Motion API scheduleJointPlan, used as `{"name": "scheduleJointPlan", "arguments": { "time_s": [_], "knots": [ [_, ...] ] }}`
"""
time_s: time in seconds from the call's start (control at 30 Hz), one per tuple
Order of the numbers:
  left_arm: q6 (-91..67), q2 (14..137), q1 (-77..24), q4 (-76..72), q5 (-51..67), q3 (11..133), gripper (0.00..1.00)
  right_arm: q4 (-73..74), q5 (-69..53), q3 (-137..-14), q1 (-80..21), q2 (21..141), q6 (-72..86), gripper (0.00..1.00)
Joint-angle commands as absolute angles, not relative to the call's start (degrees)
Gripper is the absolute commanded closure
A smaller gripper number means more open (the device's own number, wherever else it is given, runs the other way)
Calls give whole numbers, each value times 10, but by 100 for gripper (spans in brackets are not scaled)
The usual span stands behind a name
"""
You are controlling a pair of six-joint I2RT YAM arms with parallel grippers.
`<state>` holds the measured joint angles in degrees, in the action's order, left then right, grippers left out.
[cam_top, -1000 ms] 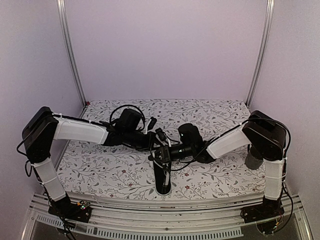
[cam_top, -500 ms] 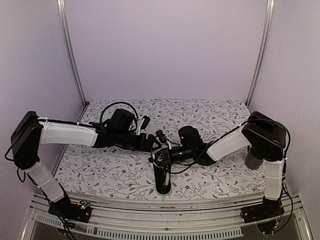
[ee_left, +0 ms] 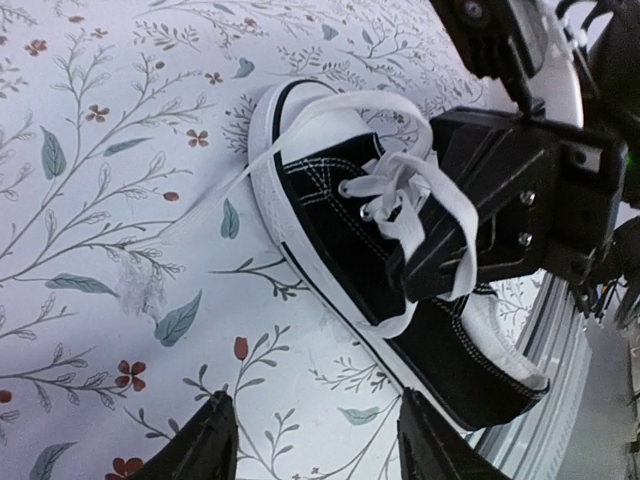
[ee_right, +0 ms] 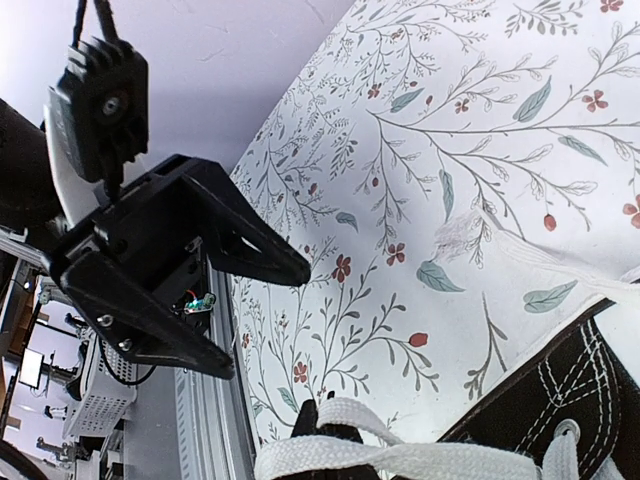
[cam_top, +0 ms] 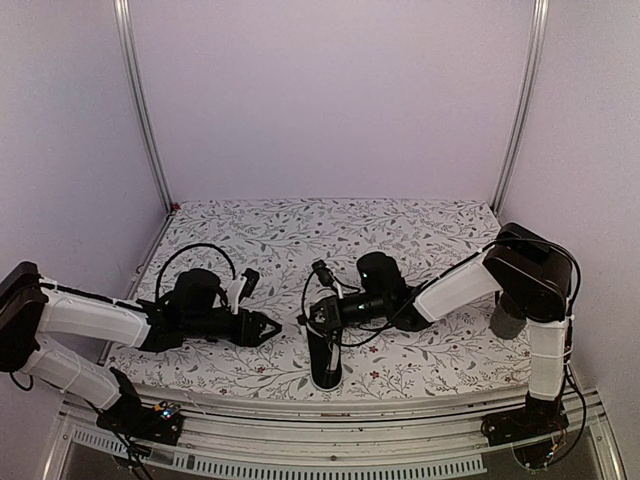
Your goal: Tie the shoes
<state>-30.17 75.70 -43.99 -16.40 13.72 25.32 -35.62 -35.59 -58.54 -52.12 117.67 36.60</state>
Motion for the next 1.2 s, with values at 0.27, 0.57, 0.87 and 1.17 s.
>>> {"name": "scheduleJointPlan", "arguments": {
  "time_s": [0.27, 0.57, 0.87, 1.17],
  "knots": [
    [-287, 854, -475, -384, 161, 231, 53, -356, -346, -577, -523, 1166, 370, 98],
    [-283, 924, -489, -420, 175, 266, 55, -355, -347, -580, -523, 1166, 372, 98],
    [-275, 969, -492, -418, 186, 287, 64, -353, -346, -587, -521, 1167, 374, 98],
    [-272, 983, -497, -421, 191, 303, 73, -348, -348, -588, -521, 1168, 372, 98]
  ]
}}
